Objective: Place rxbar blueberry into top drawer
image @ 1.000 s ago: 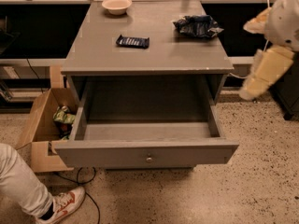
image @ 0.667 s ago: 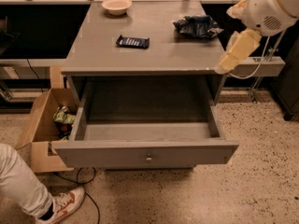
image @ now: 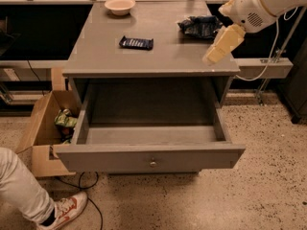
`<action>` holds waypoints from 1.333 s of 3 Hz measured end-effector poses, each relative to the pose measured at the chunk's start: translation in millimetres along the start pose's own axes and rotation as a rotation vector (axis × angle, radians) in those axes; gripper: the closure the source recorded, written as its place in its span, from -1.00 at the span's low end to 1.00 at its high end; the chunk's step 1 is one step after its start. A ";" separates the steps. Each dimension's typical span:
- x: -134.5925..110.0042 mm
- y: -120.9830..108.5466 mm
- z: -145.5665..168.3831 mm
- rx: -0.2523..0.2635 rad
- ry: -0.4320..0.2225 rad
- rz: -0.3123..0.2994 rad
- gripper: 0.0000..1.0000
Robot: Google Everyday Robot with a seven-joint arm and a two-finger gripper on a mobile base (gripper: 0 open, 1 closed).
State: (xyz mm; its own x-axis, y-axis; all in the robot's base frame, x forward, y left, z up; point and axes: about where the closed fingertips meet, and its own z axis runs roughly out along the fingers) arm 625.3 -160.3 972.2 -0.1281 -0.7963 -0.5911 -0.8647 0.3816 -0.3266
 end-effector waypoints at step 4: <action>-81.6 -45.7 110.5 0.065 -0.171 0.095 -1.00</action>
Offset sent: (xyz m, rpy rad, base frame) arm 0.0920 0.0724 0.0161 0.2228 -0.2034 -0.0356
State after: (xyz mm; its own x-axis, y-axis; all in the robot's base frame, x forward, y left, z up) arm 729.0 -60.9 953.9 -0.1179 -0.6662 -0.7364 -0.8188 0.4848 -0.3074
